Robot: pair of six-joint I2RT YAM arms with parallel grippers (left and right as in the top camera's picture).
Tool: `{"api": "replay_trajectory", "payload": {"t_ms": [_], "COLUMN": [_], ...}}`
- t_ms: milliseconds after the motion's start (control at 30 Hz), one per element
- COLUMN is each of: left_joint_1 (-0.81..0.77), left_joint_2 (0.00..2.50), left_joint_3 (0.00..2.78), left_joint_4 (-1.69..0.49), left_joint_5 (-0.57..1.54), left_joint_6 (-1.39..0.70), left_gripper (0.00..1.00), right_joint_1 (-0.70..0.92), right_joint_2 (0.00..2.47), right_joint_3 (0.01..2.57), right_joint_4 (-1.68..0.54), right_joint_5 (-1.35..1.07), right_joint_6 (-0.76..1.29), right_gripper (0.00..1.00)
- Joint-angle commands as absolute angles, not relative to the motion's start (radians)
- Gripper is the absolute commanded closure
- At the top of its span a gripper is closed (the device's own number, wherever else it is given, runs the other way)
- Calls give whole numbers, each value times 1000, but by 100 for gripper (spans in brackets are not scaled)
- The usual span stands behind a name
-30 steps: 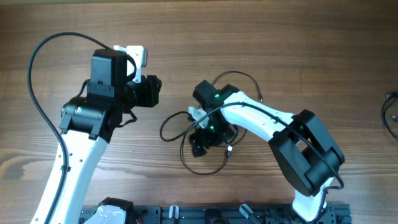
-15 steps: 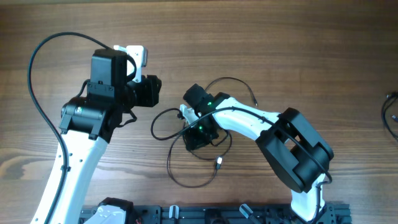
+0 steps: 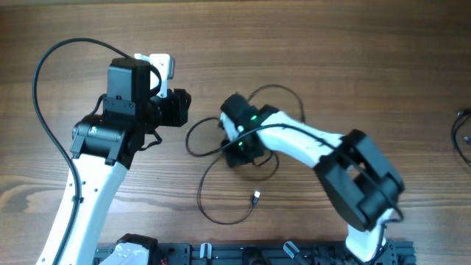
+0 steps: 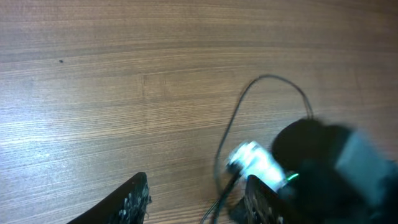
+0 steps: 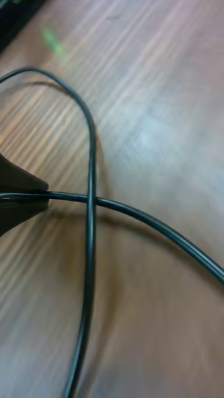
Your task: Untangle cables
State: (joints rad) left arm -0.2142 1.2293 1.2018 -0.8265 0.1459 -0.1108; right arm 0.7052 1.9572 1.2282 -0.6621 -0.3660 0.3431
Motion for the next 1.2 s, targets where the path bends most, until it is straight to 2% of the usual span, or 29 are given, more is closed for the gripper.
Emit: {"api": "replay_trajectory", "payload": {"t_ms": [0, 133, 267, 467, 567, 733, 867, 1167], "left_joint_1": [-211, -211, -211, -211, -211, -211, -211, -211], "left_joint_2": [1223, 1223, 1223, 1223, 1223, 1223, 1223, 1223], "left_joint_3": [1205, 1205, 1205, 1205, 1205, 1205, 1205, 1205], "left_joint_4": [-820, -819, -819, -819, -820, -821, -831, -862], "left_joint_5": [136, 136, 136, 136, 136, 136, 136, 136], "left_joint_6": [-112, -112, -112, -112, -113, -113, -113, -113], "left_gripper": [48, 48, 48, 48, 48, 48, 48, 47], "right_joint_1": [627, 520, 362, 33, -143, -384, -530, -765], "right_joint_2": [1744, 1516, 1287, 1026, 979, 1034, 1182, 1625], "right_joint_3": [1307, 1328, 1328, 1328, 1328, 1328, 1328, 1328], "right_joint_4": [-678, -681, -722, -714, -644, -465, -333, -419], "right_joint_5": [-247, -184, 35, 419, 477, 457, 268, -46], "right_joint_6": [323, 318, 318, 299, 204, 105, 109, 316], "right_gripper": [96, 96, 96, 96, 96, 96, 96, 96]}}
